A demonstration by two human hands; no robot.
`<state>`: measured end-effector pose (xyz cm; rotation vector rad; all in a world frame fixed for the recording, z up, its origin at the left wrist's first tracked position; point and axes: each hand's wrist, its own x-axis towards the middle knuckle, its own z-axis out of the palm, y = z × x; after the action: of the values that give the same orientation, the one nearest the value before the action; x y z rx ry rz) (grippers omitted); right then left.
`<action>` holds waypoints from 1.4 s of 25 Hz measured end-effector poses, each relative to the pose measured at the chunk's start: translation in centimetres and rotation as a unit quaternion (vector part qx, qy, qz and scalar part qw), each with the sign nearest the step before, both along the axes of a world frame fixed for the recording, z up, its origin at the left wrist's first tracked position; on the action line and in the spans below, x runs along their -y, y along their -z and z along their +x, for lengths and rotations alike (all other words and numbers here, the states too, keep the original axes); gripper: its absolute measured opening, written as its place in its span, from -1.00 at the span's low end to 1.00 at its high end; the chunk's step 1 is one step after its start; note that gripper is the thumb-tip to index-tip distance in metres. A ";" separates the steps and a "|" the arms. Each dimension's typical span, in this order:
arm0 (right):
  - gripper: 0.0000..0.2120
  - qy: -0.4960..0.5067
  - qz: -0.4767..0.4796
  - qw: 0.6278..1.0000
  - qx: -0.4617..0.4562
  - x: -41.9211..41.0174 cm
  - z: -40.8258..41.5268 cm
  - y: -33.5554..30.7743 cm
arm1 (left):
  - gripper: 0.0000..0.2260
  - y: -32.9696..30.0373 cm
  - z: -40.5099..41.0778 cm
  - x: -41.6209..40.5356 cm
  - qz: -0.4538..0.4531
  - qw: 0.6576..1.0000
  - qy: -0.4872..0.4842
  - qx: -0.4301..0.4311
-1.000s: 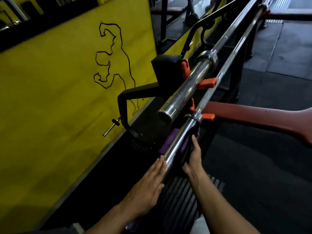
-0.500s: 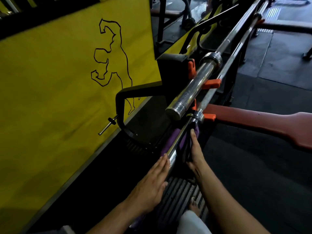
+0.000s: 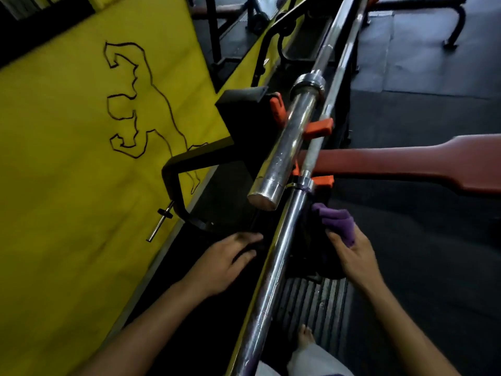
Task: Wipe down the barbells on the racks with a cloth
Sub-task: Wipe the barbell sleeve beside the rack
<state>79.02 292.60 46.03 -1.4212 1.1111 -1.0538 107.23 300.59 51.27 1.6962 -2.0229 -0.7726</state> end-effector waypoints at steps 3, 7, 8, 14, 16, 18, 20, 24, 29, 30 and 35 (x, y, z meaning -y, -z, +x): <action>-0.64 -0.043 -0.021 0.999 -0.020 -0.5 1.1 -2.6 | -0.58 2.0 0.8 7.8 0.013 0.997 0.030 0.064; -0.49 -0.052 0.000 0.993 -0.108 -2.5 5.8 -2.6 | -0.63 6.6 2.4 14.4 0.009 0.979 0.119 0.165; -0.46 -0.052 -0.001 0.986 -0.159 -3.5 7.2 -2.0 | -0.68 7.1 2.1 15.4 0.011 0.975 0.145 0.169; -0.34 -0.108 0.042 0.914 -0.388 -13.1 10.6 -3.7 | -0.54 6.5 0.4 17.2 -0.027 0.961 0.239 0.139; -0.30 -0.090 0.047 0.890 -0.445 -13.9 11.7 -3.9 | -0.62 5.2 0.1 16.4 -0.032 0.958 0.255 0.129; -0.26 -0.048 0.051 0.876 -0.478 -12.2 13.2 -3.7 | -0.63 4.7 -0.1 16.5 -0.074 0.950 0.271 0.135; -0.24 0.000 0.066 0.867 -0.493 -10.1 14.8 -4.0 | -0.58 3.9 -0.1 16.4 -0.080 0.946 0.289 0.126; -0.24 0.007 0.046 0.833 -0.552 -12.0 15.9 -4.5 | -0.44 3.2 -0.6 16.0 -0.085 0.932 0.330 0.125; -0.23 0.014 0.056 0.825 -0.562 -16.7 16.6 -3.7 | -0.46 3.9 -1.9 15.9 -0.038 0.929 0.342 0.139; -0.23 0.035 0.060 0.831 -0.553 -15.5 16.7 -3.4 | -0.39 4.5 -1.8 16.4 -0.034 0.925 0.346 0.153; -0.12 0.116 0.121 0.863 -0.477 -8.8 15.9 -3.4 | -0.42 4.8 -2.1 16.9 -0.012 0.919 0.343 0.192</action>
<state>94.97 301.37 49.40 -1.6498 2.0788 -0.2715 105.15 283.68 46.50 1.1651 -2.9529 -0.6321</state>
